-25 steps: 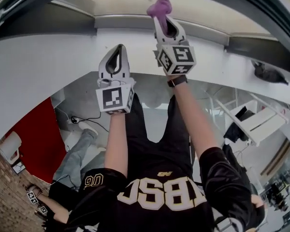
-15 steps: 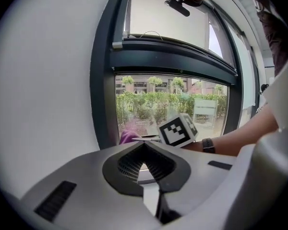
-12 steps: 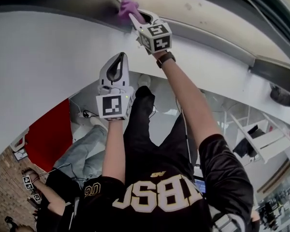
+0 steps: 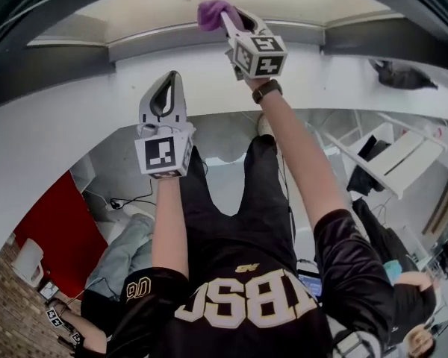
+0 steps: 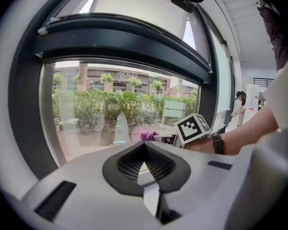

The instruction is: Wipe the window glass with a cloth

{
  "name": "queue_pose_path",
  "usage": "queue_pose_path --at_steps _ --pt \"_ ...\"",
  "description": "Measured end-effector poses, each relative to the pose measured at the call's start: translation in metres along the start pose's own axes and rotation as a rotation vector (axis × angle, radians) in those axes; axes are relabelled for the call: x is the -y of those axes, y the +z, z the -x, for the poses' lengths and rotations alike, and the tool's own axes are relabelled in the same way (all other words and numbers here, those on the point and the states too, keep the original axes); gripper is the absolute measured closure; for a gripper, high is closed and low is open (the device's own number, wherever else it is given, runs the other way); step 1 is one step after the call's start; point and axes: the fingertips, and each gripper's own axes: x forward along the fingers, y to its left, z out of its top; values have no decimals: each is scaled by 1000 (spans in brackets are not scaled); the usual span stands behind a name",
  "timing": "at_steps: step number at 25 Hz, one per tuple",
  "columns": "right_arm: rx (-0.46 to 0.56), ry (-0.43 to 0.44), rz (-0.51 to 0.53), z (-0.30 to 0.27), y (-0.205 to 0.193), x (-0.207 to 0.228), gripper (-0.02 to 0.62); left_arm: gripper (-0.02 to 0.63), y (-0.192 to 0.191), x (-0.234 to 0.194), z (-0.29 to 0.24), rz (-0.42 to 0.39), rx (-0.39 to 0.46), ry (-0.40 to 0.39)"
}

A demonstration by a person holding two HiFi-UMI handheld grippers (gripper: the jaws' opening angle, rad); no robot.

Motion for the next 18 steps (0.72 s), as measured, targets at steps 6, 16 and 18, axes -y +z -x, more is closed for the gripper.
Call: queue_pose_path --at_steps 6,16,18 --pt "101 -305 -164 120 13 195 515 588 -6 136 -62 -2 14 -153" --pt "176 -471 -299 177 20 270 515 588 2 197 -87 -17 28 -219" --pt "154 -439 -300 164 14 248 515 588 3 178 -81 -8 24 -197"
